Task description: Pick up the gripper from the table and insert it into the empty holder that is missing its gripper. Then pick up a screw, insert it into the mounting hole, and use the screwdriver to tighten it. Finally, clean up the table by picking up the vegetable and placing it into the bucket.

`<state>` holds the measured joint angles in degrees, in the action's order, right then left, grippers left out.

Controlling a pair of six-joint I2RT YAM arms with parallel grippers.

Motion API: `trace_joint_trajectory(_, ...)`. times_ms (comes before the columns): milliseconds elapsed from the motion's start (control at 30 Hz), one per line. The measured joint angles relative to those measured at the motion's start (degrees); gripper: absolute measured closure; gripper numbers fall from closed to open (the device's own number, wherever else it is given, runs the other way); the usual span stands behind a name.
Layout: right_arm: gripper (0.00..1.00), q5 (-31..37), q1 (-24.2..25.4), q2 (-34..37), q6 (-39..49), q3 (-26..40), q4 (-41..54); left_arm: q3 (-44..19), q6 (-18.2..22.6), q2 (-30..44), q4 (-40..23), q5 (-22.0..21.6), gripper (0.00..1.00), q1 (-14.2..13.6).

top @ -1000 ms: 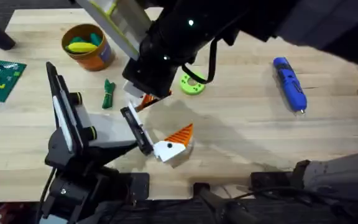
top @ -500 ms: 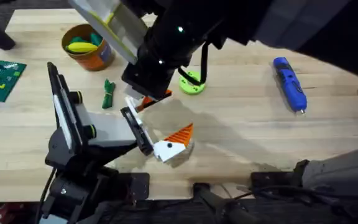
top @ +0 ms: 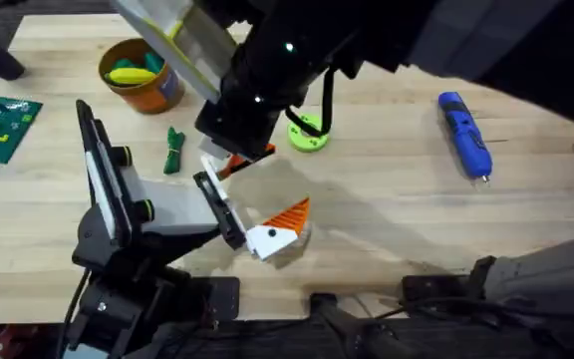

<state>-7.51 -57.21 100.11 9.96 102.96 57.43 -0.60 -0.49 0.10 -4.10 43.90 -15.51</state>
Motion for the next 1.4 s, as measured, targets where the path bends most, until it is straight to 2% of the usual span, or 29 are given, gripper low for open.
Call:
trace_joint_trajectory(1167,0.994,0.0,0.0,-3.6,-1.1,0.0,1.4,0.0,0.3,0.0,0.0,0.0,0.018,0.0)
trace_joint_trajectory(1400,0.995,-1.7,0.0,-3.5,-1.8,0.0,1.4,0.0,0.3,0.0,0.0,0.0,0.018,0.0)
